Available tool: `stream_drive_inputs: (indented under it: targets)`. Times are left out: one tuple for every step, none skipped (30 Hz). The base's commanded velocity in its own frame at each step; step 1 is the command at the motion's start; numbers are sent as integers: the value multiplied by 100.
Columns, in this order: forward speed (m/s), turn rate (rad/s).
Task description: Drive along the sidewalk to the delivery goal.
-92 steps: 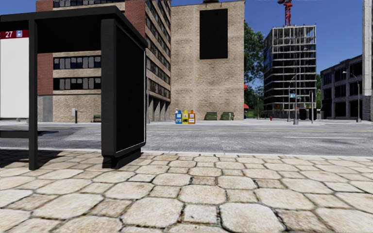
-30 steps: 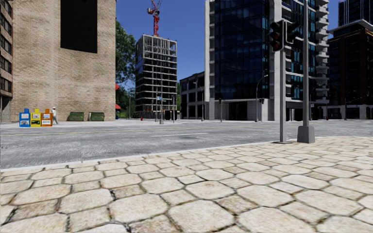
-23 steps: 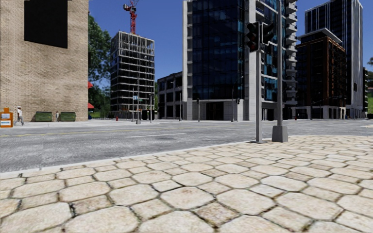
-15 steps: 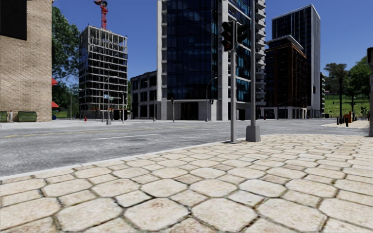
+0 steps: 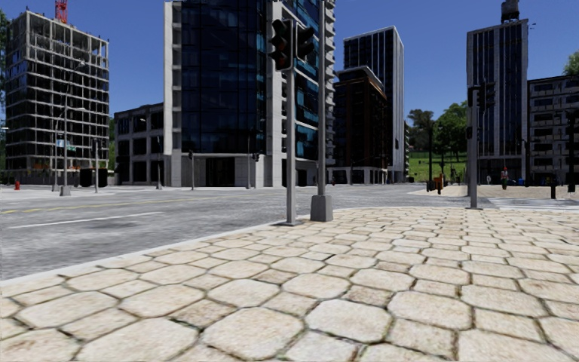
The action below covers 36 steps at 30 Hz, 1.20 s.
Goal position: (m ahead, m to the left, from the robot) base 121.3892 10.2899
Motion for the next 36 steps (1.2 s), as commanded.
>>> stream_drive_inputs:
  targets:
    - [114,-61]
    - [114,-61]
    - [114,-61]
    - [114,-61]
    - [115,-61]
    - [117,-61]
    - [117,-61]
    - [122,-61]
    - [128,-61]
    - [130,-61]
    - [130,-61]
    - [131,-61]
    - [131,-61]
    - [131,-61]
    - [131,-61]
    - [131,-61]
    - [132,-61]
    - [133,-61]
    - [134,-61]
    - [134,-61]
    - [134,-61]
    - [134,-61]
    - [134,-61]
    - [135,-61]
    - [135,-61]
    - [136,-61]
    - [137,-60]
    - [142,-55]
    - [146,-49]
    - [146,-49]
    - [151,-40]
    - [155,-32]
    - [157,-30]
    - [157,-30]
    - [158,-30]
    - [159,-30]
